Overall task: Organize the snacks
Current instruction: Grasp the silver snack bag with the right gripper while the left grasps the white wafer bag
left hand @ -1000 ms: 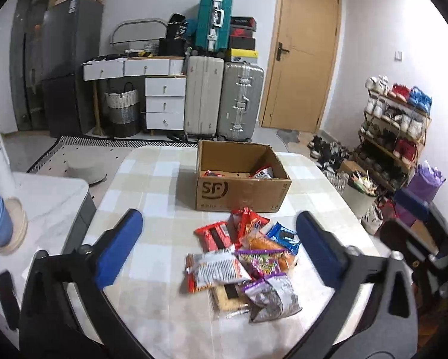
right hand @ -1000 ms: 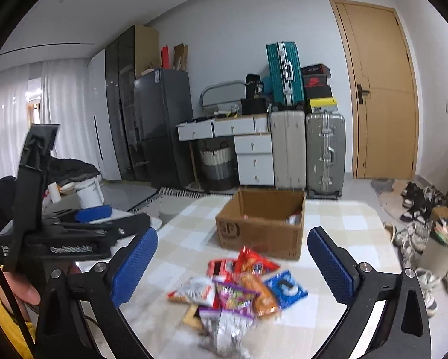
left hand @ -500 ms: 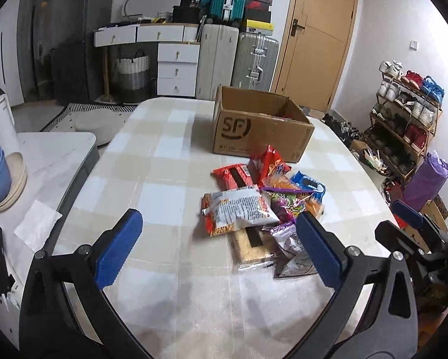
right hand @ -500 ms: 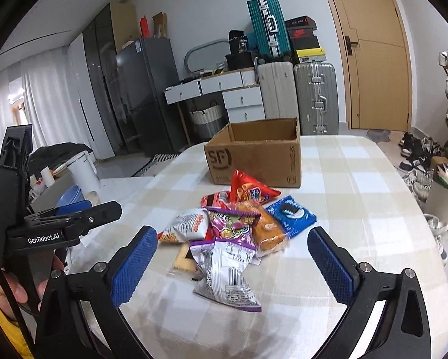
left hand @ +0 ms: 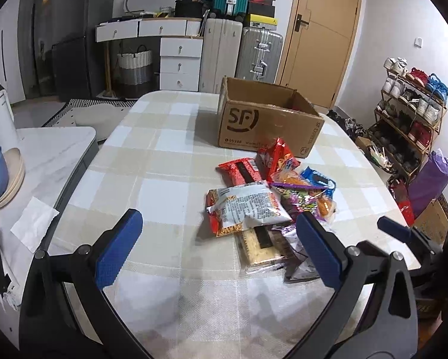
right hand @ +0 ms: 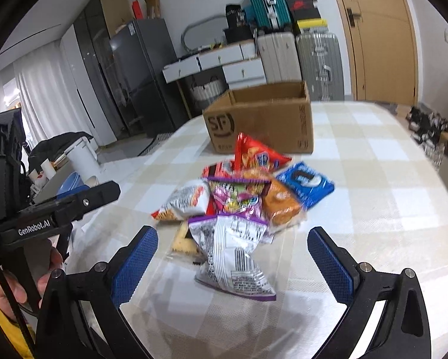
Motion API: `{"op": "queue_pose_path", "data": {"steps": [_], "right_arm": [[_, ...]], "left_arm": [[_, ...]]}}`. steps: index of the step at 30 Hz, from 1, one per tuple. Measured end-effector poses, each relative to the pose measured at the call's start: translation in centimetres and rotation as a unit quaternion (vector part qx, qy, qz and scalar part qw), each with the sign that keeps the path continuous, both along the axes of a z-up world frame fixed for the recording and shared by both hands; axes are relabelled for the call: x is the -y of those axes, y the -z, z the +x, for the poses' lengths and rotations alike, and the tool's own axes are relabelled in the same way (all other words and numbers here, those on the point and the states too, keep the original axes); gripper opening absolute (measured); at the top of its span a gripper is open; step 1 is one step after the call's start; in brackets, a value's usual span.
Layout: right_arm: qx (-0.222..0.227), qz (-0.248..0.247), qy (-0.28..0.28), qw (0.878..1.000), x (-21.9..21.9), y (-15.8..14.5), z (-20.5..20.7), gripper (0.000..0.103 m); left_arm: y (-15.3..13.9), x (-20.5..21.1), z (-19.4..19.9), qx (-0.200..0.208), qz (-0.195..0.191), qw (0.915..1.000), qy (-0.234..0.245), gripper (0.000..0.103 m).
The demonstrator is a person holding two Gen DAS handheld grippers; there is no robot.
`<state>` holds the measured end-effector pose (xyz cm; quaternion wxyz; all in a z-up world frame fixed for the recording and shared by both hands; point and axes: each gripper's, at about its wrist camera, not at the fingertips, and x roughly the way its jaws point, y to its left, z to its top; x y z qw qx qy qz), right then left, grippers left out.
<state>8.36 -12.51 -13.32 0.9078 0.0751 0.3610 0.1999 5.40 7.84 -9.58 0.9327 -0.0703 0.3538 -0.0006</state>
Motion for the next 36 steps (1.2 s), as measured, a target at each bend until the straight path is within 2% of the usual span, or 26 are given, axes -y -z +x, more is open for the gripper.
{"op": "queue_pose_path", "data": {"steps": [7, 10, 12, 14, 15, 18, 25, 34, 36], "right_arm": [[-0.063, 0.012, -0.016, 0.998, -0.7, 3.4, 2.6, 0.102], [-0.080, 0.010, -0.024, 0.996, -1.2, 4.4, 3.6, 0.095], [-0.093, 0.009, -0.036, 0.995, -1.6, 5.0, 4.1, 0.075], [-0.112, 0.013, -0.051, 0.992, -1.8, 5.8, 4.6, 0.062], [-0.117, 0.014, -0.054, 0.992, -1.9, 6.1, 4.6, 0.057], [-0.115, 0.016, -0.065, 0.991, -1.8, 6.4, 4.7, 0.050], [-0.105, 0.050, -0.083, 0.990, -0.9, 6.7, 4.4, 0.046], [-0.081, 0.087, -0.081, 0.990, 1.1, 6.1, 3.7, 0.046], [-0.078, 0.096, -0.089, 0.988, 1.3, 6.0, 3.4, 0.046]], "left_arm": [[2.5, -0.9, 2.7, -0.033, -0.005, 0.9994, -0.004, 0.102], [3.5, -1.1, 4.1, -0.048, -0.011, 0.9988, -0.003, 0.102], [4.0, -1.0, 5.1, -0.055, -0.014, 0.9984, 0.001, 0.102], [4.4, -0.8, 6.1, -0.063, -0.017, 0.9978, 0.008, 0.102], [4.7, -0.7, 6.7, -0.069, -0.018, 0.9974, 0.012, 0.102], [5.5, -0.3, 8.3, -0.085, -0.019, 0.9960, 0.019, 0.102], [7.3, 1.1, 11.4, -0.132, -0.032, 0.9901, 0.038, 0.102], [8.0, 2.8, 14.0, -0.156, -0.021, 0.9868, 0.039, 0.102], [8.3, 2.9, 14.5, -0.165, -0.028, 0.9853, 0.037, 0.102]]}}
